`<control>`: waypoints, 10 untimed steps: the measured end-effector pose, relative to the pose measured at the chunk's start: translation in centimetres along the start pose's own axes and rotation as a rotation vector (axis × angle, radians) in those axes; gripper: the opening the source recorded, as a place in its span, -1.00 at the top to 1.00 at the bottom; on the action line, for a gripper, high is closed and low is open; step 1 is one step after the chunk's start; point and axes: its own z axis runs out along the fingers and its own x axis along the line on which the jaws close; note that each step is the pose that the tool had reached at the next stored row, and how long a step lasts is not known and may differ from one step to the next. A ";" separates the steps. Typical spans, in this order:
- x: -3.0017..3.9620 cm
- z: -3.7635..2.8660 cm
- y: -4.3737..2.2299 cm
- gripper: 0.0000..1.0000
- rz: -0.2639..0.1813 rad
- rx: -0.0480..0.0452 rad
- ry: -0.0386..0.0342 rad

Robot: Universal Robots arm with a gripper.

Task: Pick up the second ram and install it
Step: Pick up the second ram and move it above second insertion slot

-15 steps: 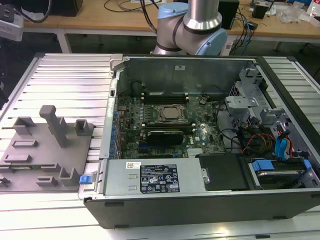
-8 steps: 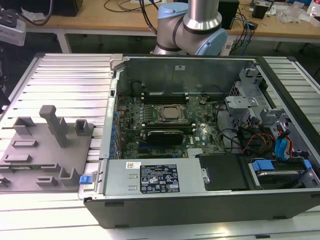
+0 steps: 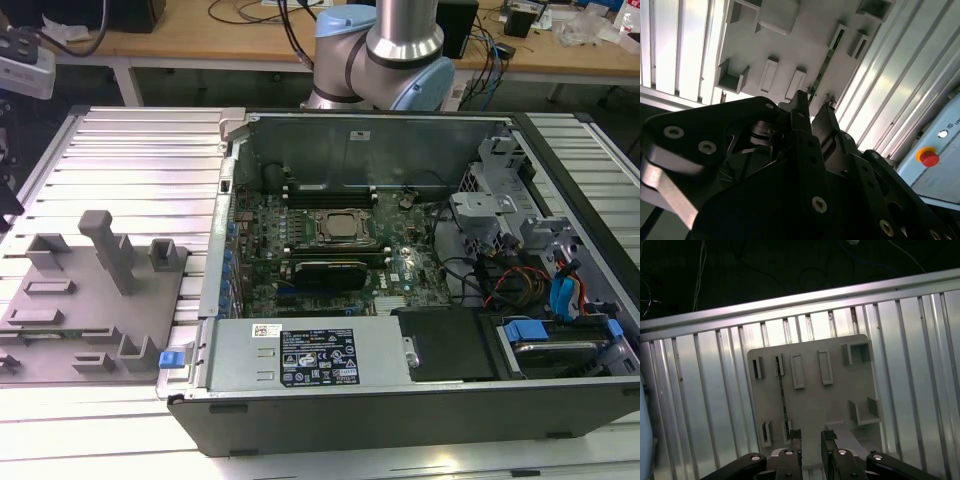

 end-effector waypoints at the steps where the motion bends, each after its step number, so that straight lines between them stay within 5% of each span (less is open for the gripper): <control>1: 0.00 0.04 0.00 0.40 0.000 0.0000 0.0000; 10: -0.01 0.45 0.00 0.40 0.000 0.0001 -0.0001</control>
